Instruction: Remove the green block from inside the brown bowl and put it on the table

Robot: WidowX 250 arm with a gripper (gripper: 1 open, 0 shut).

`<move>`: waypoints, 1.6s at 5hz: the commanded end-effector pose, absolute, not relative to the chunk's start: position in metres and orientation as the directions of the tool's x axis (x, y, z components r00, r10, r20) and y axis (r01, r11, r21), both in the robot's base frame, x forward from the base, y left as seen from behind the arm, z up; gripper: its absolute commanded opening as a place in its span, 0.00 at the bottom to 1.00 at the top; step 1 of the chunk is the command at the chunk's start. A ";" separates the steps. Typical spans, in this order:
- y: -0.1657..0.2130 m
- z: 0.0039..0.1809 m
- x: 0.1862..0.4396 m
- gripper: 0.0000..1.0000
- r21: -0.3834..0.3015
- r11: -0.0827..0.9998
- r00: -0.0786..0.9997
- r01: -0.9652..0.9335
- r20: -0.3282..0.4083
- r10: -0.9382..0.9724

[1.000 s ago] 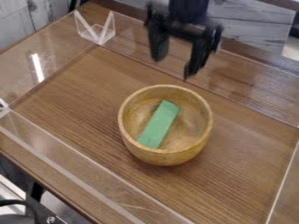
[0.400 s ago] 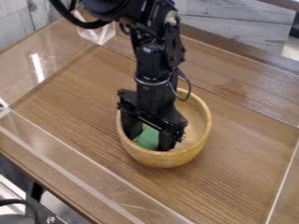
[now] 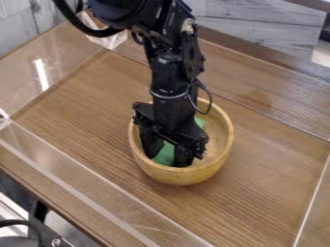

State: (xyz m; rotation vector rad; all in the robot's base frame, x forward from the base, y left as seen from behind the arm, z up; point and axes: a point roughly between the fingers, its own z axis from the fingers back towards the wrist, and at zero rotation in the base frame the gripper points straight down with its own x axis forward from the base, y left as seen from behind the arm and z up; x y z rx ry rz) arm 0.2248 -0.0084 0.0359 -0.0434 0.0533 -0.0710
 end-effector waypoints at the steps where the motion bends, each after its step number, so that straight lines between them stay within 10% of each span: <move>1: -0.009 0.042 0.227 0.00 -0.056 0.996 0.997 0.065 -0.037 -0.067; 8: -0.019 0.068 0.216 0.00 -0.135 0.990 0.993 0.037 -0.105 -0.052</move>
